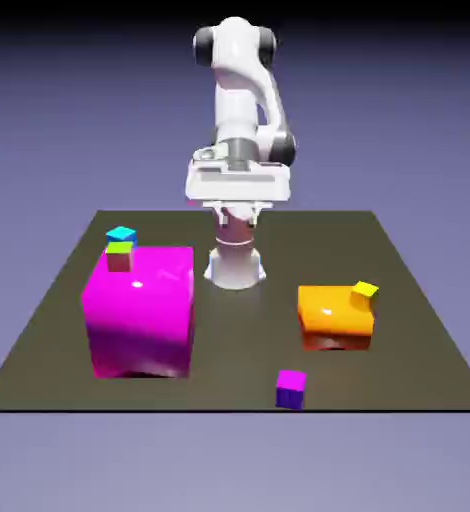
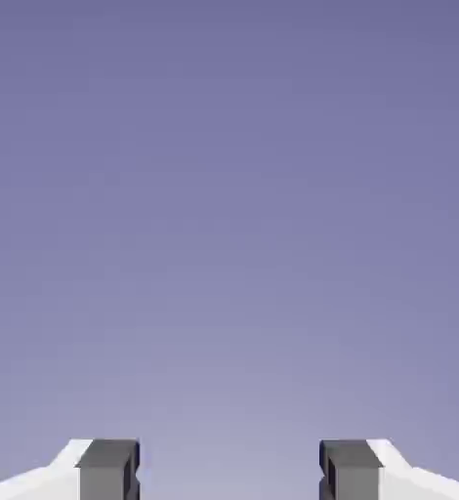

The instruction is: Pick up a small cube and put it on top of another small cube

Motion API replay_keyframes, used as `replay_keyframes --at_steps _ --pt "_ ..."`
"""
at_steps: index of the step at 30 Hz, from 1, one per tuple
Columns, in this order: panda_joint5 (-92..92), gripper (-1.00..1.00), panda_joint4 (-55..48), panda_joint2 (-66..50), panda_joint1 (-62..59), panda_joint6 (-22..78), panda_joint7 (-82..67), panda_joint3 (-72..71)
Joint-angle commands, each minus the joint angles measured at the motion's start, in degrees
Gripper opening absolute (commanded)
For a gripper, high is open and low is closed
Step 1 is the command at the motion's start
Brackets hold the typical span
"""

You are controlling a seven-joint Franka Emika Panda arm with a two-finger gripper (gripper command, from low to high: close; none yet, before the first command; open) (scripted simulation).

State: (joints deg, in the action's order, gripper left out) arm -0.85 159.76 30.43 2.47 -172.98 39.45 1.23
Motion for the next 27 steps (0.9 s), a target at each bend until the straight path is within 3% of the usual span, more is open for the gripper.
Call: replay_keyframes --at_steps 1,27 --pt "-0.71 0.0 -1.03 -1.85 1.48 0.85 -2.5 1.02" --pt "-19.04 0.0 -27.75 -49.92 39.85 22.93 -67.28 27.52"
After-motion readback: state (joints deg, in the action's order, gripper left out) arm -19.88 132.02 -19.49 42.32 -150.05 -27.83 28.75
